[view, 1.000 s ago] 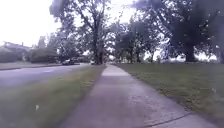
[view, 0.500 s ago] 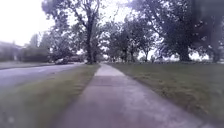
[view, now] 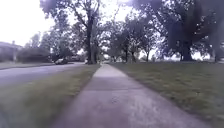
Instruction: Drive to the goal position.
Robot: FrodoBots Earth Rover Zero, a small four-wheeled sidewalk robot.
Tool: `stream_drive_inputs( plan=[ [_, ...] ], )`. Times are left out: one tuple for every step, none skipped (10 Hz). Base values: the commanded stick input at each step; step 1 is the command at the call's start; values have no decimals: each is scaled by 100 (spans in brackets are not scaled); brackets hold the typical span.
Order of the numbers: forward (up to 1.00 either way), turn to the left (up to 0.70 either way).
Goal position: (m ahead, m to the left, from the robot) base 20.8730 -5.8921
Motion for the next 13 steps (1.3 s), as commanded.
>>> stream_drive_inputs(
  plan=[
    [70,0],
    [70,0],
    [70,0],
    [70,0],
    [70,0],
    [70,0],
    [70,0],
    [70,0],
    [70,0],
    [70,0],
    [70,0],
    [70,-2],
    [70,-8]
  ],
)
